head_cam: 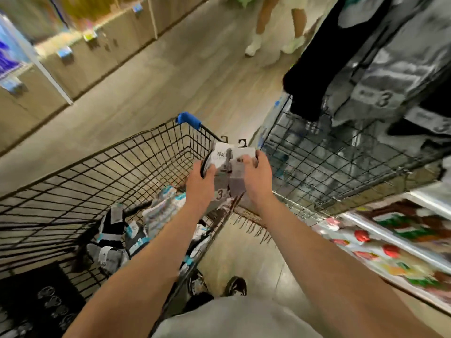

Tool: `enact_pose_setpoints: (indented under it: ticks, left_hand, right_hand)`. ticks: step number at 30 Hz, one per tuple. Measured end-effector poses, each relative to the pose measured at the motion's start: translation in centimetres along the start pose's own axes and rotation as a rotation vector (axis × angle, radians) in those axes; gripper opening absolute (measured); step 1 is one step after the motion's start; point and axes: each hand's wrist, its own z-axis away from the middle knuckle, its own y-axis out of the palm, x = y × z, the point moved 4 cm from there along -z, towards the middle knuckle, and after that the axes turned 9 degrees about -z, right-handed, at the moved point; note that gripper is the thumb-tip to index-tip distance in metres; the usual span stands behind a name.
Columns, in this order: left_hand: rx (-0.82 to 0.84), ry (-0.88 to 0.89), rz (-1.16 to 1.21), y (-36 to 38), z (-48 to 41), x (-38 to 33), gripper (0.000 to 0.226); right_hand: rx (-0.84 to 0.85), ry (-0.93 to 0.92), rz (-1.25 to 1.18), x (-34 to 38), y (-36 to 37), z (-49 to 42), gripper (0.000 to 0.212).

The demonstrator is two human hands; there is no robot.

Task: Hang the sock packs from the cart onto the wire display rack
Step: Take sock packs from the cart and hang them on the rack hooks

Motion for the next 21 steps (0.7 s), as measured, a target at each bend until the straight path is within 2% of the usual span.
enact_pose_setpoints:
  ticks: [4, 7, 12, 16, 21]
  left_hand:
    - [0.018, 0.129, -0.029, 3.4, 2.5, -4.2, 0.022]
    - [0.062, 0.152, -0.024, 5.8, 4.4, -6.3, 0.019]
    - [0.112, 0.154, 0.008, 8.6, 6.1, -8.6, 0.036]
    - [0.129, 0.175, 0.012, 9.5, 6.1, -9.1, 0.016]
    - [0.159, 0.176, 0.033, 10.4, 4.1, -8.8, 0.029]
  right_hand:
    - [-0.074, -0.050, -0.102, 1.0, -5.7, 0.4, 0.046]
    - [-0.135, -0.086, -0.107, 1.0, -9.6, 0.0, 0.043]
    - [-0.146, -0.080, -0.099, 0.8, -14.7, -0.6, 0.036]
    - [-0.159, -0.074, -0.153, 0.8, -16.5, -1.2, 0.034]
    - [-0.184, -0.062, -0.191, 1.2, -16.0, -3.6, 0.035]
